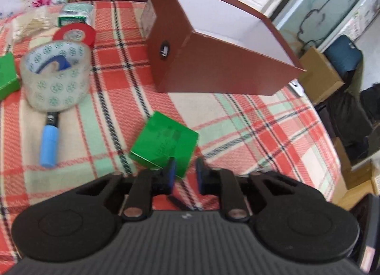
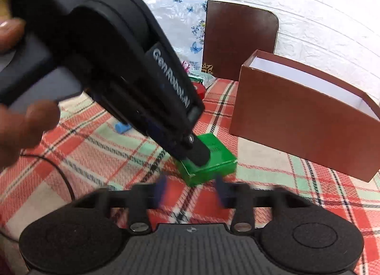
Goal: Organize objects
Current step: 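Lift the green box with the right gripper and drop it into the brown box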
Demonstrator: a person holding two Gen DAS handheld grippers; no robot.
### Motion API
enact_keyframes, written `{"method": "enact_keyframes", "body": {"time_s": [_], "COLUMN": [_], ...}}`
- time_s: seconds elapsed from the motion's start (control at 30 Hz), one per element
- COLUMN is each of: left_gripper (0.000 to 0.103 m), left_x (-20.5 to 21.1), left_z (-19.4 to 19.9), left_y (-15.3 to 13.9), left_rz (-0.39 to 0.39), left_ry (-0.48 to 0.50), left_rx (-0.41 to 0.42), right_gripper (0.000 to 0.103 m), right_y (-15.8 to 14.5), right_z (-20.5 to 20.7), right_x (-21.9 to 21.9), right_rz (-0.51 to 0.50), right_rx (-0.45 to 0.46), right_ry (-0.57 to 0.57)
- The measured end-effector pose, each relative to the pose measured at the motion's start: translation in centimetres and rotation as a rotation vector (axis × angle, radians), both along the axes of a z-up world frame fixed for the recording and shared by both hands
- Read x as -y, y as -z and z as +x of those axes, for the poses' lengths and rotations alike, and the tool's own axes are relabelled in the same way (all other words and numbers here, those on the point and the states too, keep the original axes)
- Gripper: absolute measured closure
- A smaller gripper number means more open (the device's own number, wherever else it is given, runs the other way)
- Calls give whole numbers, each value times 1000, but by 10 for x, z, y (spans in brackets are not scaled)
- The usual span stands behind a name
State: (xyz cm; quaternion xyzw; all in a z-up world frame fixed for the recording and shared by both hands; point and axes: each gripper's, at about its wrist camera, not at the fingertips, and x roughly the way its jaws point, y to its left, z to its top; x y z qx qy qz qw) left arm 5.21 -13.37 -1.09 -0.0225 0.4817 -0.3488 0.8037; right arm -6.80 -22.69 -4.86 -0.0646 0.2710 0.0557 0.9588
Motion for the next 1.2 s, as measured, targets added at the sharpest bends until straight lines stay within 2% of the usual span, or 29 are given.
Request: {"method": "enact_keyframes", "body": {"time_s": [0.03, 0.1, 0.2, 0.3, 0.33, 0.37, 0.4, 0.53, 0.6, 0.73, 0.8, 0.87, 0.97, 1.13, 1.2], "left_gripper": [62, 53, 54, 55, 57, 58, 62, 70, 70, 70, 70, 70, 70, 68, 66], "left_x": [-4, -14, -18, -12, -10, -10, -10, -11, -6, 15, 31, 48, 75, 116, 126], "left_z": [1, 4, 11, 15, 18, 20, 22, 23, 17, 12, 20, 34, 58, 86, 94], "left_y": [-1, 0, 7, 18, 24, 28, 28, 15, -7, -64, -86, -97, -97, -70, -56], "left_rz": [2, -12, -29, -4, 1, -12, -18, -50, -51, -79, -95, -106, -94, -39, 7], "left_ry": [-13, -51, -76, -90, -92, -95, -102, -77, -45, 22, 44, 50, 53, 49, 25], "left_rx": [7, -2, -41, -67, -79, -80, -77, -71, -20, 173, 248, 275, 295, 270, 267], "right_gripper": [39, 34, 27, 26, 27, 38, 41, 43, 43, 42, 42, 42, 42, 41, 32], "right_y": [1, 2, 2, 3, 6, 8, 9, 3, -7, -45, -62, -71, -71, -53, -49], "right_z": [-2, -1, 15, 34, 43, 49, 51, 36, 23, 20, 29, 43, 67, 94, 88], "right_x": [2, 10, 21, 21, 21, 22, 23, 19, 16, 28, 41, 55, 77, 104, 108], "right_rz": [-13, -10, 17, -14, -13, 2, 19, 5, -29, -73, -64, -65, -38, 22, 53], "right_rx": [12, 15, -15, -24, -47, -83, -83, -5, 73, 252, 310, 332, 313, 207, 226], "right_ry": [6, 15, -8, -42, -55, -76, -82, -35, -9, 71, 113, 151, 200, 275, 298]}}
